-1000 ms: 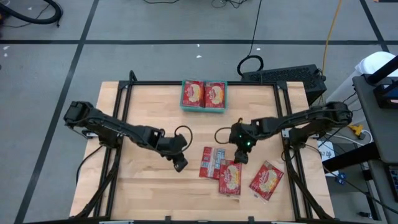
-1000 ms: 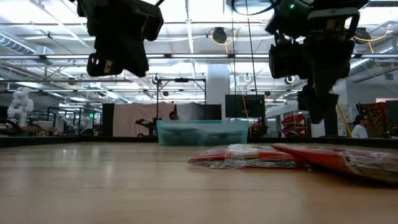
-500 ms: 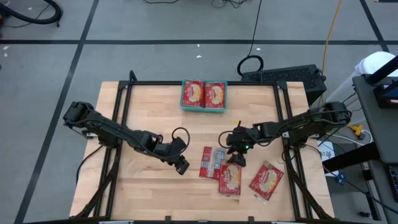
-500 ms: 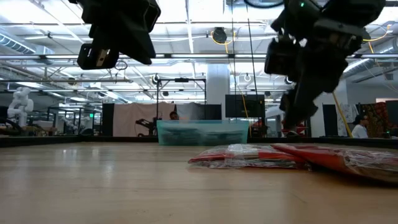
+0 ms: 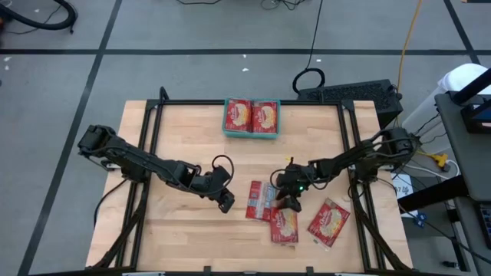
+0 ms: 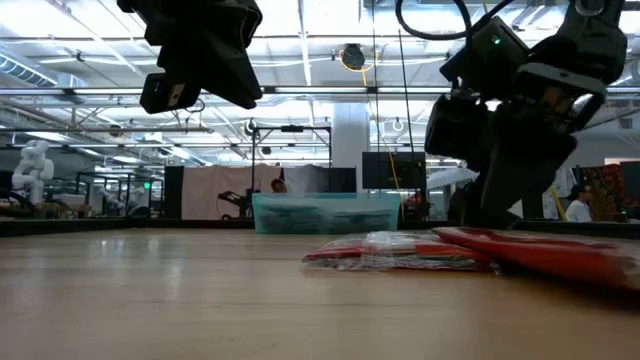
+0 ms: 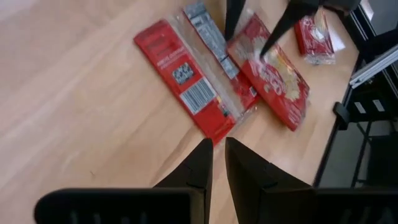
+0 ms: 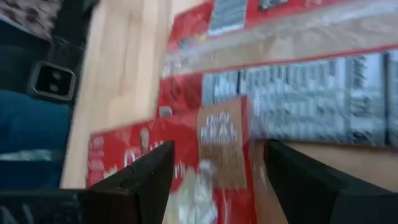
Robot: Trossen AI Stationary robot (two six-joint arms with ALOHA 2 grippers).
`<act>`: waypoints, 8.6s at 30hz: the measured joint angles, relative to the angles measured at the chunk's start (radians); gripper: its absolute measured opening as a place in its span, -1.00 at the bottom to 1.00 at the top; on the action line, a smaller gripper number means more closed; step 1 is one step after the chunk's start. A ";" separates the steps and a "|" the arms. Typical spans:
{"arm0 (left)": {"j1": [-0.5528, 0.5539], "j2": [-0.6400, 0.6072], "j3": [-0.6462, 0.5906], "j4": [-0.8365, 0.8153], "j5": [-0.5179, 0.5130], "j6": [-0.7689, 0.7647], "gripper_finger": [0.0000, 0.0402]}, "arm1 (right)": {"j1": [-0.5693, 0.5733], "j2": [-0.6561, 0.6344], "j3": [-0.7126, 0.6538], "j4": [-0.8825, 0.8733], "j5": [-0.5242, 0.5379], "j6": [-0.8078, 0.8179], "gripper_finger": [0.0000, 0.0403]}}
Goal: Sort popcorn bags into baskets
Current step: Put the red popcorn bag into the blue bin
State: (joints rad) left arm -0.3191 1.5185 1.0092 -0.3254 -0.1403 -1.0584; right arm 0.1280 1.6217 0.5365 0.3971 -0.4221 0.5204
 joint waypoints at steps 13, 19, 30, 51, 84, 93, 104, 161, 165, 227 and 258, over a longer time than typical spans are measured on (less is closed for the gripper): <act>0.006 0.000 0.000 -0.007 -0.049 0.061 -0.77 | 0.043 0.074 0.003 0.074 0.005 0.042 -0.88; 0.037 0.000 0.000 0.115 0.008 0.084 -0.77 | -0.002 -0.054 -0.005 0.040 0.003 0.138 -0.97; 0.129 0.000 0.000 0.254 -0.047 0.247 -0.54 | -0.087 -0.315 -0.002 -0.053 0.131 0.144 -1.00; 0.239 0.333 -0.002 0.667 0.179 0.232 0.30 | -0.155 -0.421 0.000 -0.103 0.184 0.123 -1.00; 0.421 0.229 -0.001 0.761 0.419 0.381 -0.86 | -0.441 -0.619 0.001 -0.085 0.213 0.388 -0.59; 0.585 0.077 0.000 0.701 0.550 0.446 -0.92 | -0.553 -0.745 0.001 -0.107 0.212 0.526 -0.39; 0.803 -0.002 0.000 0.694 0.723 0.405 -0.92 | -0.559 -0.688 0.169 -0.214 0.158 0.463 -0.24; 1.123 -0.090 0.001 0.690 0.736 0.380 0.17 | -0.888 -0.251 0.438 -0.209 -0.140 0.401 -0.96; 1.130 -0.087 0.000 0.617 0.742 0.391 0.17 | -0.922 -0.170 0.438 -0.192 -0.239 0.335 -0.96; 1.036 -0.087 0.000 0.536 0.695 0.481 0.17 | -0.999 0.055 0.438 -0.349 -0.119 0.330 -0.29; 0.981 -0.089 0.000 0.360 0.688 0.470 0.17 | -0.808 0.309 0.954 -1.021 0.171 -0.229 -0.99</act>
State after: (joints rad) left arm 0.6621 1.4290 1.0096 0.0342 0.5478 -0.5888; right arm -0.6798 1.9311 1.4910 -0.6240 -0.2514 0.2915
